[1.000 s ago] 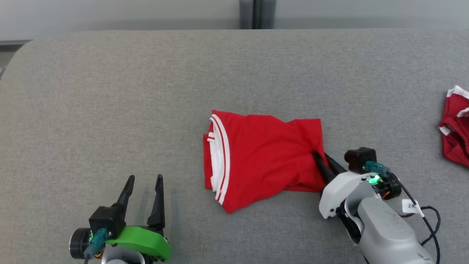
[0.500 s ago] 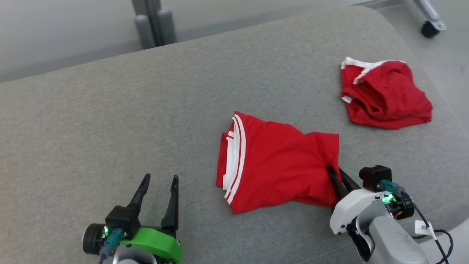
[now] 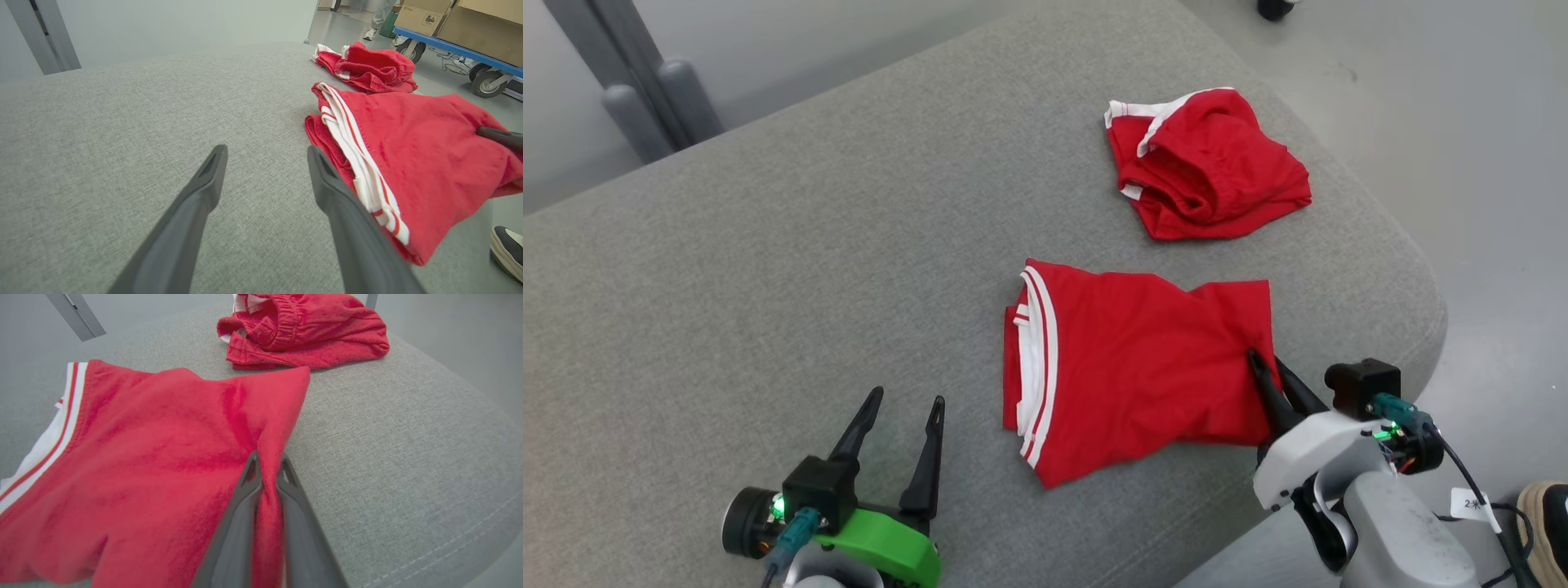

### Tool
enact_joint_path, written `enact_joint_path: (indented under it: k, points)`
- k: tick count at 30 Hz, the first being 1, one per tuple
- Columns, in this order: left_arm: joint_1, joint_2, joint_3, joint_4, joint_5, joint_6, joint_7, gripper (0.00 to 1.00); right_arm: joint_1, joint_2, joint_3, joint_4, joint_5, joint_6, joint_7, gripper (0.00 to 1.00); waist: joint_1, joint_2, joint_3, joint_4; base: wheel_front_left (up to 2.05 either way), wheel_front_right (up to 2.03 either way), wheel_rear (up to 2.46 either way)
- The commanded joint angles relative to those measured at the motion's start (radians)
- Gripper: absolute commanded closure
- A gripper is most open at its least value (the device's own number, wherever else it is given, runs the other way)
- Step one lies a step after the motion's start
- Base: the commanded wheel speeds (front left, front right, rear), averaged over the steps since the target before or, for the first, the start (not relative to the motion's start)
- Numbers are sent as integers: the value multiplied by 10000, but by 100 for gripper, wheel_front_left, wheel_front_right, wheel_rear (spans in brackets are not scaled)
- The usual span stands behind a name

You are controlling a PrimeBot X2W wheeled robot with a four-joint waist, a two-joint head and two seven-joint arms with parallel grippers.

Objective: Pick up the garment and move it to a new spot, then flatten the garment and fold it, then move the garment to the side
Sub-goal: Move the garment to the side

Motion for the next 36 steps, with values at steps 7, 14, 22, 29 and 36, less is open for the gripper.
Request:
enact_joint_path:
  k: [7,14,22,29,36]
  points:
    - [-384,371,-147,22,-143,25,0,0,-1460,-10,188,-529,-352,-19,1,100,0,0,760,310,0,0,0]
    - [-743,578,-208,-10,-199,25,0,0,-3921,-81,-713,242,-1710,-21,76,100,0,0,1256,947,0,0,0]
    - [-1003,739,-282,42,-323,25,0,0,-5463,-1433,-3677,1484,-4208,-21,673,79,0,0,1645,1678,0,0,0]
    - [-998,762,-127,22,-377,25,0,0,-5279,-1074,-6080,1001,-6020,-19,266,0,0,0,1645,1835,0,0,0]
    - [-897,628,325,45,-235,25,0,0,-5044,-160,-5439,-267,-5639,-19,-11,0,0,0,1309,1876,0,0,0]
